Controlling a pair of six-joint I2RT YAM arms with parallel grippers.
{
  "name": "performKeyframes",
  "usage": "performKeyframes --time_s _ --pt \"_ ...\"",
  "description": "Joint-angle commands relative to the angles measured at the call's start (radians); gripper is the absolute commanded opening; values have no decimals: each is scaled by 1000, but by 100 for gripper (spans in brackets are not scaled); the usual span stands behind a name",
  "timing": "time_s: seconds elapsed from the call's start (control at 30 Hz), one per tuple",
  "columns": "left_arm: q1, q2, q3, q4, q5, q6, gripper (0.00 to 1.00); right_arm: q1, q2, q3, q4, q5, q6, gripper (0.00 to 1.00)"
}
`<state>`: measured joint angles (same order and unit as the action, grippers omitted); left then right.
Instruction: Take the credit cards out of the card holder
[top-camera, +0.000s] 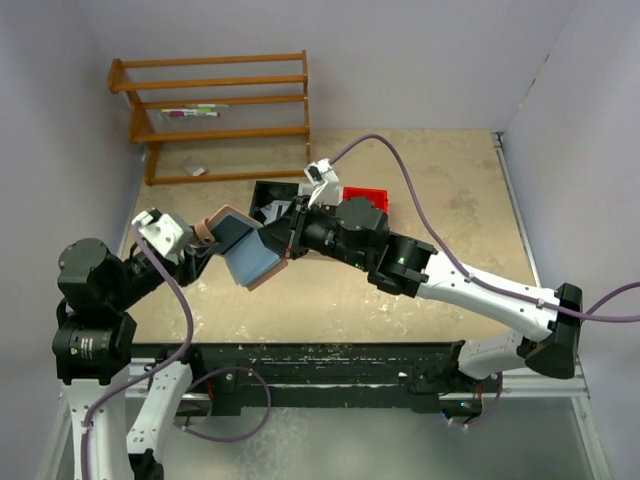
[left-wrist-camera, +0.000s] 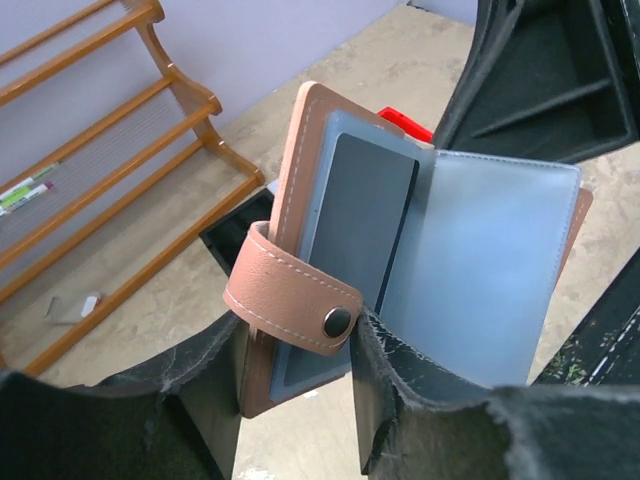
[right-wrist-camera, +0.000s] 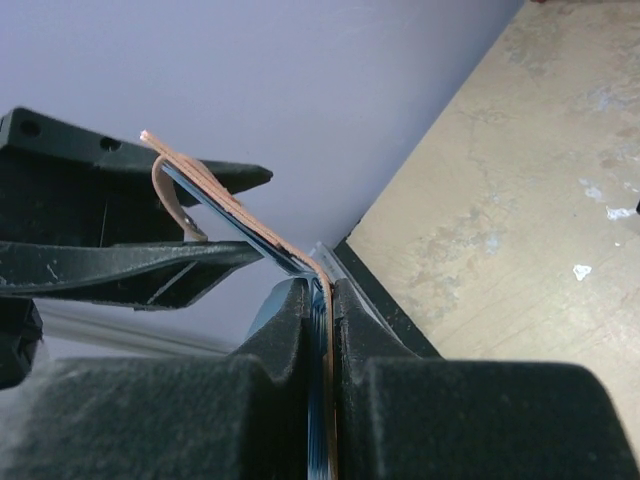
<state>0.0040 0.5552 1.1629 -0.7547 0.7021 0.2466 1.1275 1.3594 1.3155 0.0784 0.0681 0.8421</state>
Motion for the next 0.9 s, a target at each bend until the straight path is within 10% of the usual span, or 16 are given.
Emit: performKeyframes --time_s 0.0,0.23,0.57,0.87 --pt "-2 46 67 42 52 -106 49 8 -47 -17 154 -119 -14 0" --pt "-2 135 158 -93 267 -114 64 5 -88 -81 276 -239 -53 0" --pt "-1 178 206 -134 317 -139 23 -50 -148 -125 331 -412 -100 0" --pt "-2 206 169 -36 476 -424 10 -156 -184 -132 335 -525 -107 68"
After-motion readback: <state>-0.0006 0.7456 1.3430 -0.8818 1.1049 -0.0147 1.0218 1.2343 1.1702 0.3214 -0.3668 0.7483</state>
